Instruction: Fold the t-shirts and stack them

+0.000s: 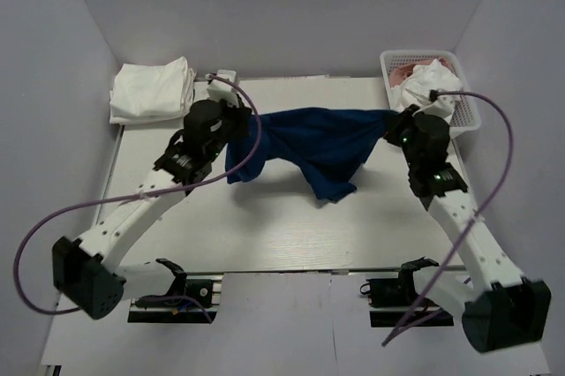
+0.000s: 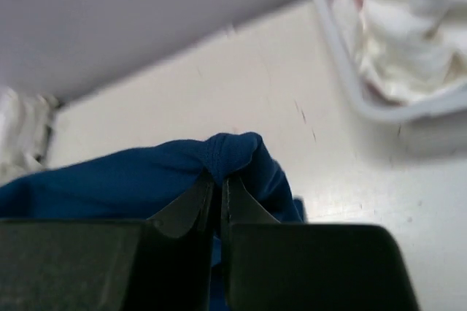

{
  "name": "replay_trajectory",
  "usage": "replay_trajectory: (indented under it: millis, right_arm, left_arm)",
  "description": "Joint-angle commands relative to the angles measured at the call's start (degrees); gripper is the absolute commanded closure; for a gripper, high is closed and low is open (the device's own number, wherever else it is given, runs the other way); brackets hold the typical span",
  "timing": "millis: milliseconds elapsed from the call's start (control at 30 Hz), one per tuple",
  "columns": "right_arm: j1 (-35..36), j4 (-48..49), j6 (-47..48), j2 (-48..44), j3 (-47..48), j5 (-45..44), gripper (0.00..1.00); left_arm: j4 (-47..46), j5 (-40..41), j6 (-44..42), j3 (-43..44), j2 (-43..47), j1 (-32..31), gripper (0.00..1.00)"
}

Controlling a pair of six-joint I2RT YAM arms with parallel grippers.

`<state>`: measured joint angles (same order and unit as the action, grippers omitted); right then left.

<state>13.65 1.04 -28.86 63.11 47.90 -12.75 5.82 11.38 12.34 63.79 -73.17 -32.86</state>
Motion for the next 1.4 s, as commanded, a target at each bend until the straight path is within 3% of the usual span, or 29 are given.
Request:
replay_trajectory:
  millis: [0, 200, 433, 600, 733, 800, 900, 1167, 1367]
  right_arm:
    - [-0.03, 5.02, 4.78, -11.30, 0.35, -6.05, 1.00]
    - [-0.03, -0.77, 9.34, -21.61, 8.69, -9.03, 1.00]
    - [-0.20, -4.02, 9.36, -20.67, 11.07, -9.22, 1.00]
    - [-0.29, -5.69, 8.74, -8.58, 11.60, -10.80, 1.00]
    - [-1.17, -6.22, 8.47, 3.67, 13.53, -10.46, 1.00]
    - [-1.78, -6.05, 8.30, 10.23, 15.55, -8.36, 1.00]
    - [-2.14, -3.86, 7.33, 13.78, 16.44, -6.23, 1.00]
    - [-2.66, -2.00, 8.21, 13.52, 14.68, -6.32, 1.00]
    - [-2.75, -3.58, 7.77, 19.76, 16.26, -3.60, 1.00]
  left_arm:
    - [-3.98, 1.02, -3.63, -0.86, 10.39, -0.01, 1.00]
    - [-3.02, 2.33, -6.44, -0.34, 21.65, 0.51, 1.00]
    - [-1.78, 0.23, -5.31, -1.65, 25.35, 0.52, 1.00]
    - [-1.78, 4.61, -1.62, -5.43, 17.39, 1.22, 1.00]
    - [0.59, 18.21, 1.64, -5.96, 6.24, 1.22, 1.00]
    - [0.59, 19.91, 2.16, -5.44, 2.17, 1.75, 1.00]
    - [1.21, 21.14, 2.69, -3.85, -3.20, 2.28, 1.00]
    - [-6.79, 19.39, 2.69, -9.21, -1.10, 3.33, 1.00]
    - [-8.29, 17.80, 3.39, -7.72, -11.11, 5.00, 1.00]
